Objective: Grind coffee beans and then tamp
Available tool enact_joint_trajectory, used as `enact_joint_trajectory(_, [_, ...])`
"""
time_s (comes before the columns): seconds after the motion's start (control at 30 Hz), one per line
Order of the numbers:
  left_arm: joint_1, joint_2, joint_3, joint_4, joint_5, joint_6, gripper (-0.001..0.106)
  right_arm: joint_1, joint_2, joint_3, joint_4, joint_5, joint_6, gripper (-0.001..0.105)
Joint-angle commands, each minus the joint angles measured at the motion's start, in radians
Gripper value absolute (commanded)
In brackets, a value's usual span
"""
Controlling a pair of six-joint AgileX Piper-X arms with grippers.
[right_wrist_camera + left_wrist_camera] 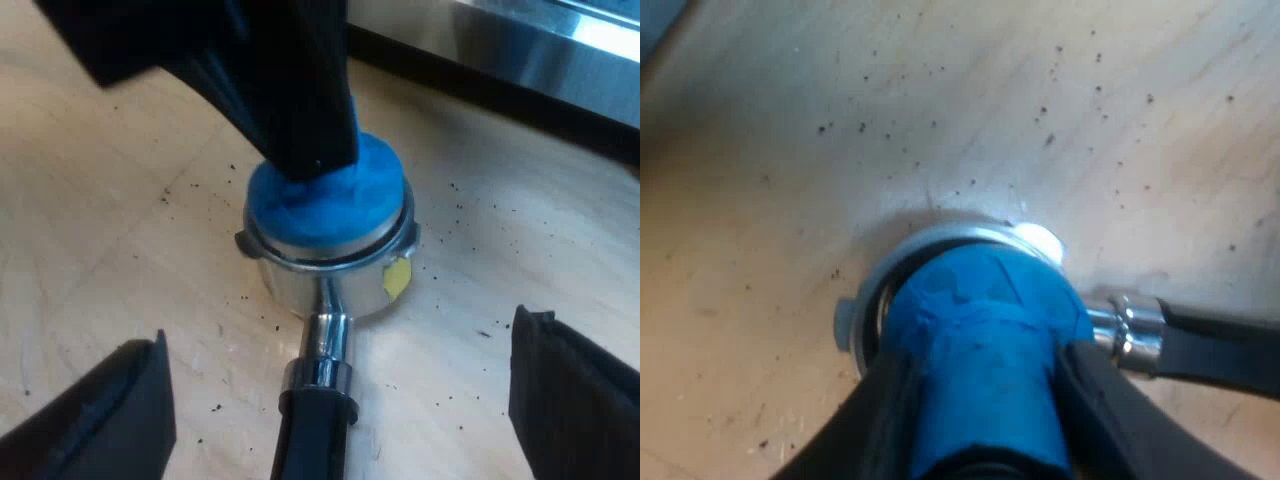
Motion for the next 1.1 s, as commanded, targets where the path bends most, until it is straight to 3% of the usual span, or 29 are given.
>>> enact_joint_trajectory(0.03, [-0.003,0.008,-0.007,-0.007,-0.011,0.005,0.0,0.0,-0.006,-0.001,-0.007,0.005,-0.005,0.071])
enact_joint_trajectory(0.47, [-0.003,0.096,-0.007,0.003,-0.028,0.014,0.0,0.0,-0.006,-0.001,-0.007,0.005,-0.005,0.071])
enact_joint_trajectory(0.8, [-0.003,-0.144,-0.037,0.01,-0.028,0.014,0.0,0.0,-0.006,-0.001,-0.01,0.005,-0.005,0.071])
enact_joint_trajectory(0.93, [0.012,-0.219,-0.042,0.054,-0.068,0.014,0.0,0.0,-0.013,-0.009,-0.013,-0.018,-0.078,0.071])
enact_joint_trajectory(1.1, [0.129,-0.254,-0.04,0.164,-0.073,0.038,0.0,0.0,-0.027,-0.056,-0.011,-0.082,-0.116,0.071])
